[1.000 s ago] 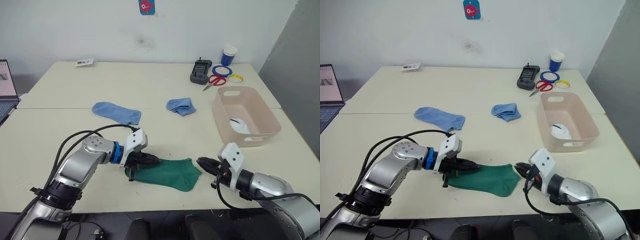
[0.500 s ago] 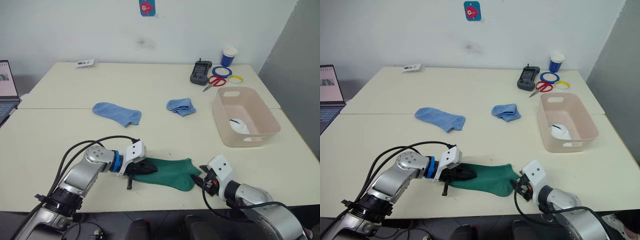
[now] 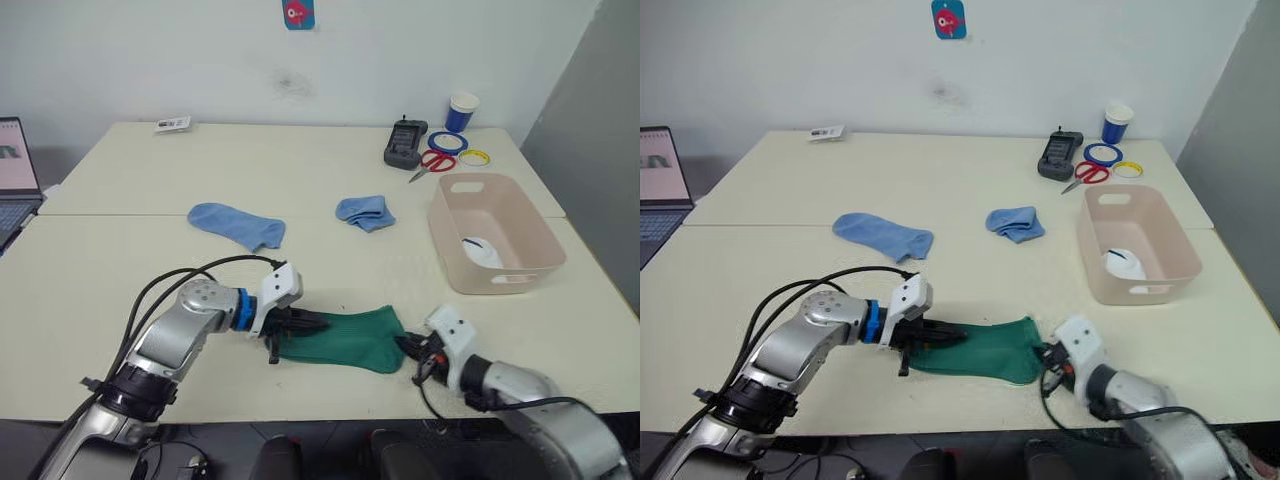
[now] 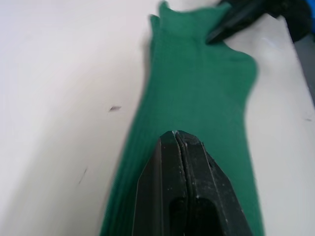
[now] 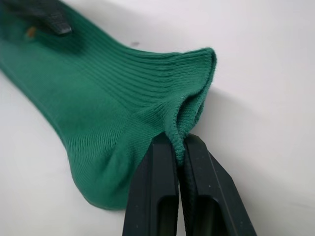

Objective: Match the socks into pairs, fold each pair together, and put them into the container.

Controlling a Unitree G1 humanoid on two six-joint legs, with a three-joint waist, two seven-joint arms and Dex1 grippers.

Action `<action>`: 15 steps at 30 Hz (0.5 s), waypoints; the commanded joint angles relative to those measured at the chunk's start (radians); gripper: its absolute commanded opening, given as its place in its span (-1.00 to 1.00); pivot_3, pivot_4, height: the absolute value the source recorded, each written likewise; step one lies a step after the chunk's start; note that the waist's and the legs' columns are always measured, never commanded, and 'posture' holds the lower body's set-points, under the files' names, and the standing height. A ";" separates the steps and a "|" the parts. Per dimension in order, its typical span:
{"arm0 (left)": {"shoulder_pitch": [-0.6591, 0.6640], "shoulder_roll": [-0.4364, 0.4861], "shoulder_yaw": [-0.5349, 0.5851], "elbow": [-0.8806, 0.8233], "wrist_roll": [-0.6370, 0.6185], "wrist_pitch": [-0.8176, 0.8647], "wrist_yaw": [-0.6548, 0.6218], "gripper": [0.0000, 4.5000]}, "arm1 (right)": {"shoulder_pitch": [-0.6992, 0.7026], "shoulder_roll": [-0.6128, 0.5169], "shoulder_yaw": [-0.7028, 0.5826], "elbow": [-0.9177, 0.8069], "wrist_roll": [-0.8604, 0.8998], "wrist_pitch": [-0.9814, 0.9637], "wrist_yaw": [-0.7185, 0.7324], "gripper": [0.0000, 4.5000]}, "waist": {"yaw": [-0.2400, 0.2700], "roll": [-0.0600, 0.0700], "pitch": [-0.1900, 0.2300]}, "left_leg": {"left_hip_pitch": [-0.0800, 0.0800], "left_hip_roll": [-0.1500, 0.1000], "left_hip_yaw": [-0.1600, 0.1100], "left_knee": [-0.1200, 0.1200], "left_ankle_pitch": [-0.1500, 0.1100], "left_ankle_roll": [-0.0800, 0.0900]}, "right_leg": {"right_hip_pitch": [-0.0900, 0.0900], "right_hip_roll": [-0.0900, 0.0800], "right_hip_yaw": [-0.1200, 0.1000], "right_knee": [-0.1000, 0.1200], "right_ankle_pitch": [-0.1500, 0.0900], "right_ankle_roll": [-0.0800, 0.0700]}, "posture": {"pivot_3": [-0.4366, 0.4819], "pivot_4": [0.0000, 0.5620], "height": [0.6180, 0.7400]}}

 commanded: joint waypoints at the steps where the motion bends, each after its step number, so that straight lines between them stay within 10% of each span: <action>1: -0.025 -0.030 -0.055 0.018 0.049 -0.035 0.001 -1.00 | -0.031 -0.036 -0.068 -0.065 0.081 0.024 0.062 -0.98 | -0.002 0.000 0.000 | 0.000 0.000 0.000 0.000 0.000 0.000 | 0.000 0.000 0.000 0.000 0.000 0.000 | -0.05 -0.47 0.87; 15: -0.037 -0.068 -0.088 0.141 0.135 -0.152 -0.036 -1.00 | -0.302 0.086 0.052 -0.061 0.262 0.267 0.005 -0.98 | -0.006 0.000 0.000 | 0.000 0.000 -0.002 0.000 0.000 0.000 | 0.000 0.004 -0.001 0.000 0.000 0.000 | -0.05 -0.47 0.87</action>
